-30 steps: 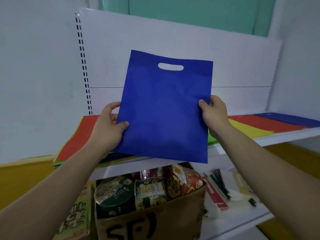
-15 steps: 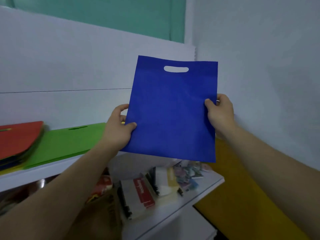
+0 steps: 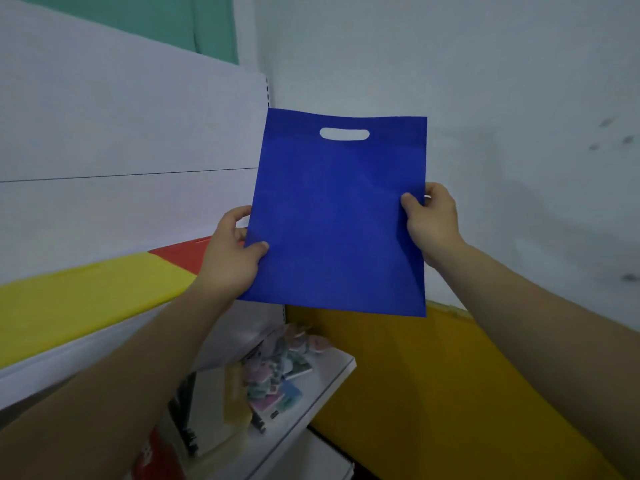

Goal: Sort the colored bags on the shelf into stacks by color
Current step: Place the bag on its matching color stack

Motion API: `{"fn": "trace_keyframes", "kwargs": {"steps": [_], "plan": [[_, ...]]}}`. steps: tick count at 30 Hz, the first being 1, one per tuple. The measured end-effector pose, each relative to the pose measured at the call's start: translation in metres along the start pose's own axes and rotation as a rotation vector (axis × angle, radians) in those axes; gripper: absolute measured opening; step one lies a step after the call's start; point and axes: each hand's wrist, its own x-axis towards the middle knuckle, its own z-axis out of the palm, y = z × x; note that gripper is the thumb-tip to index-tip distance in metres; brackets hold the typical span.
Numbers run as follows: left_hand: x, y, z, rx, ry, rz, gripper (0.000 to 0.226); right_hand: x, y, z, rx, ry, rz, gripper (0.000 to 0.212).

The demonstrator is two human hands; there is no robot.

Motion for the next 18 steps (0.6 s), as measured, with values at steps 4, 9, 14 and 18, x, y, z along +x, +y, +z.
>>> {"fn": "trace_keyframes", "kwargs": {"steps": [4, 9, 14, 18], "plan": [[0.06, -0.018, 0.026, -0.009, -0.02, -0.005, 0.046, 0.055, 0.022, 0.018, -0.022, -0.005, -0.015, 0.025], [0.123, -0.036, 0.04, 0.026, 0.02, -0.033, 0.046, 0.112, 0.047, 0.054, -0.026, -0.052, -0.039, 0.047], [0.16, -0.052, 0.038, 0.115, 0.094, -0.06, 0.049, 0.158, 0.071, 0.098, 0.021, -0.136, -0.028, 0.047], [0.183, -0.064, 0.039, 0.175, 0.193, -0.112, 0.049, 0.199, 0.095, 0.145, 0.059, -0.254, -0.046, 0.046]]}}
